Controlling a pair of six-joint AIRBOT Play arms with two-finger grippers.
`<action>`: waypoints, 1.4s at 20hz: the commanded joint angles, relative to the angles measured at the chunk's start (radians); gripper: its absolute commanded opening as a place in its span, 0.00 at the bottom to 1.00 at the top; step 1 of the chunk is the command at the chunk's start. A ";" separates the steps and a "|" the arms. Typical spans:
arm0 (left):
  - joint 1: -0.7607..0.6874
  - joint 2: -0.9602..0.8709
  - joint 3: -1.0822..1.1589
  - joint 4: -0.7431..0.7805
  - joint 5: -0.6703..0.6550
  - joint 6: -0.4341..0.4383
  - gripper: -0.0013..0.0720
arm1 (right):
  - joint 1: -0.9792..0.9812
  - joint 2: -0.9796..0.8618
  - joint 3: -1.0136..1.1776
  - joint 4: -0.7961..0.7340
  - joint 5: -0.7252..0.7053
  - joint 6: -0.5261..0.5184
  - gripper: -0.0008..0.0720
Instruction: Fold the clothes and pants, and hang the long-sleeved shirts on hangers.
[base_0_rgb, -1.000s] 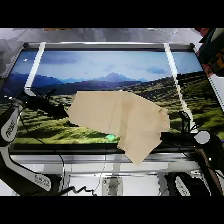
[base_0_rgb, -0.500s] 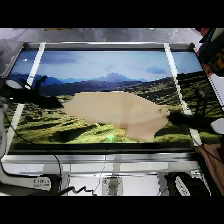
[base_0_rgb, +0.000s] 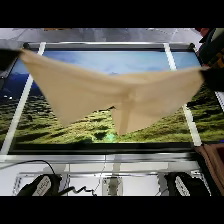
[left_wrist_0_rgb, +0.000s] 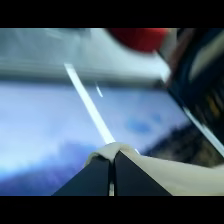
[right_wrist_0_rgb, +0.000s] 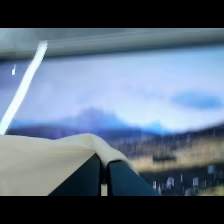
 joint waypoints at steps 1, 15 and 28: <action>0.055 0.238 0.002 -0.048 0.256 0.042 0.03 | 0.000 0.055 0.200 0.000 -0.006 -0.026 0.03; 0.056 0.322 0.002 0.435 0.220 -0.002 0.03 | 0.000 -0.124 0.406 -0.014 0.125 0.005 0.03; -0.234 -0.599 0.002 0.411 0.161 0.077 0.03 | 0.013 -1.023 0.406 0.027 0.275 0.003 0.03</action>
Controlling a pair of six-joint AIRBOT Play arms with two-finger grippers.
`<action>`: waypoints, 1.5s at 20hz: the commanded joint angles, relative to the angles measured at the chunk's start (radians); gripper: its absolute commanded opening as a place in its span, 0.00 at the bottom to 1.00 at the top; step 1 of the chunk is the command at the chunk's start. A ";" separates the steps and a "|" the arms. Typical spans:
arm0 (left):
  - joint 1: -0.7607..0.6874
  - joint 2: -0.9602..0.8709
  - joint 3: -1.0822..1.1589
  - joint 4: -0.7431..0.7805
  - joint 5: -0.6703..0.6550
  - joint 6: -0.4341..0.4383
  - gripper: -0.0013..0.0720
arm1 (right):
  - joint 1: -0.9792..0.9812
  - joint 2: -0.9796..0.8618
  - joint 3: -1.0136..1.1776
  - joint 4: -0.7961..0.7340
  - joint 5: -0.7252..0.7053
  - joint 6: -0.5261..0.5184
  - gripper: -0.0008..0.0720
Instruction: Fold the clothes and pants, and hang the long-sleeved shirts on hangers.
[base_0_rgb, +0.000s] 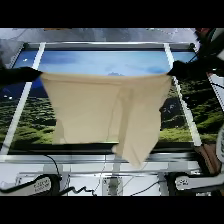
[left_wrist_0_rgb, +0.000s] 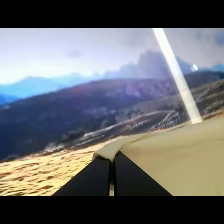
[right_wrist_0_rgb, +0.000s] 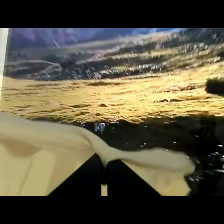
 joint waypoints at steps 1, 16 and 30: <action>-0.071 -0.197 0.001 -0.005 0.098 0.014 0.03 | 0.003 -0.172 0.001 0.007 -0.052 0.000 0.03; -0.129 -0.310 0.002 -0.172 0.589 0.016 0.03 | 0.015 -0.096 -0.173 -0.099 -0.349 -0.014 0.03; -0.195 -0.364 0.001 0.388 0.253 0.156 0.03 | 0.015 0.087 -0.675 -0.107 -0.276 -0.014 0.03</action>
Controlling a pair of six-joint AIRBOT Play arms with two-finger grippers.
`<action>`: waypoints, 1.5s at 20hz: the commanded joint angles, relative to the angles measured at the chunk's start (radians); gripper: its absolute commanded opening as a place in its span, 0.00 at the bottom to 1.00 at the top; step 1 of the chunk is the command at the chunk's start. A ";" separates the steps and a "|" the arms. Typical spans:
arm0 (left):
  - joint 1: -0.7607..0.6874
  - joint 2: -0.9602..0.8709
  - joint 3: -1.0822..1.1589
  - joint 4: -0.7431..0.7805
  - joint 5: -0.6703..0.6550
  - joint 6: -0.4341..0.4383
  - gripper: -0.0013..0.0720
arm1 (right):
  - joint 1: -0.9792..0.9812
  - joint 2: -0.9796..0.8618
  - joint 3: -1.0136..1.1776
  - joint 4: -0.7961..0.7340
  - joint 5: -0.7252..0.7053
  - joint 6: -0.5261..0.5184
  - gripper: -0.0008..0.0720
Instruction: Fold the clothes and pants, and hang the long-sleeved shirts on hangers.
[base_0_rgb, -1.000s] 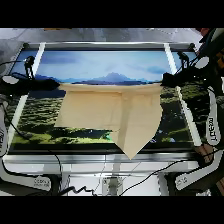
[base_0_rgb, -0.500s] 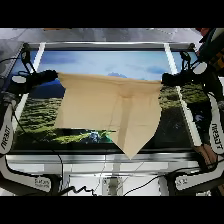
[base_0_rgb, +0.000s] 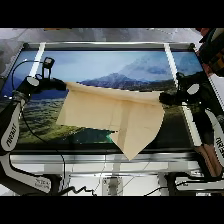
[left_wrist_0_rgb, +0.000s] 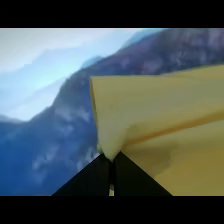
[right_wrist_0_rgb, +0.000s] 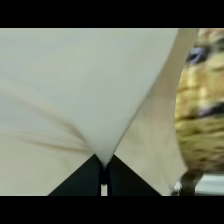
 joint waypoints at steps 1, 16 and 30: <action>0.022 -0.014 0.000 0.126 -0.150 -0.023 0.03 | 0.001 0.011 -0.044 -0.002 0.178 0.000 0.03; 0.072 0.208 0.000 0.258 -0.314 -0.138 0.96 | 0.000 0.175 -0.104 -0.157 0.338 0.011 0.75; 0.232 0.256 -0.007 0.279 -0.565 -0.378 0.80 | 0.001 0.449 -0.851 0.359 0.031 0.035 0.64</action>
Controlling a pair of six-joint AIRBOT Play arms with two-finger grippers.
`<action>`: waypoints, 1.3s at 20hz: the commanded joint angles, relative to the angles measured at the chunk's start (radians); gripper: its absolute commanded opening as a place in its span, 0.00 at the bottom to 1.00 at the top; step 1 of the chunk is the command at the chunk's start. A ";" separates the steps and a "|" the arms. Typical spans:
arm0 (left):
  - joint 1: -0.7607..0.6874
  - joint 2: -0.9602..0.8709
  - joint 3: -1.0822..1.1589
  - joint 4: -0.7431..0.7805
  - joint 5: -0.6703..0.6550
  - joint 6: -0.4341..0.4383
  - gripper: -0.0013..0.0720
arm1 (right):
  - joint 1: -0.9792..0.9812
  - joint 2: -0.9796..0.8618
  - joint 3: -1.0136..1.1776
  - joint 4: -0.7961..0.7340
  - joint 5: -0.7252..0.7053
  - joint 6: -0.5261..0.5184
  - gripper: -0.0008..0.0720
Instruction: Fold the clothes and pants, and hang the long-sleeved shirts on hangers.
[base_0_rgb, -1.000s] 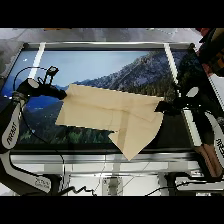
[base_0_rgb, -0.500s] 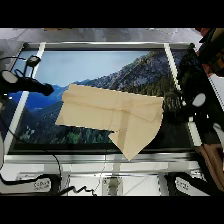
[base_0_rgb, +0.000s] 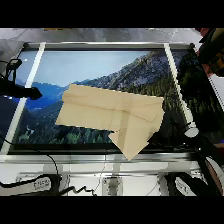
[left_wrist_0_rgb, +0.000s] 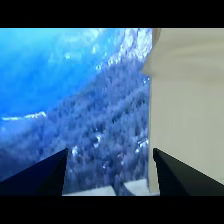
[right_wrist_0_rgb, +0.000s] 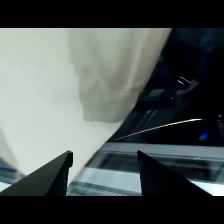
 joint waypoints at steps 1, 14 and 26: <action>0.011 -0.040 -0.012 0.001 -0.050 -0.061 0.79 | 0.001 -0.050 -0.050 0.075 -0.038 -0.027 0.62; 0.076 -0.104 -0.347 -0.143 -0.003 -0.069 0.79 | 0.001 -0.169 -0.050 0.366 -0.058 -0.450 0.03; 0.074 -0.103 -0.513 -0.329 0.142 0.031 0.05 | 0.001 -0.167 -0.042 0.380 -0.051 -0.464 0.03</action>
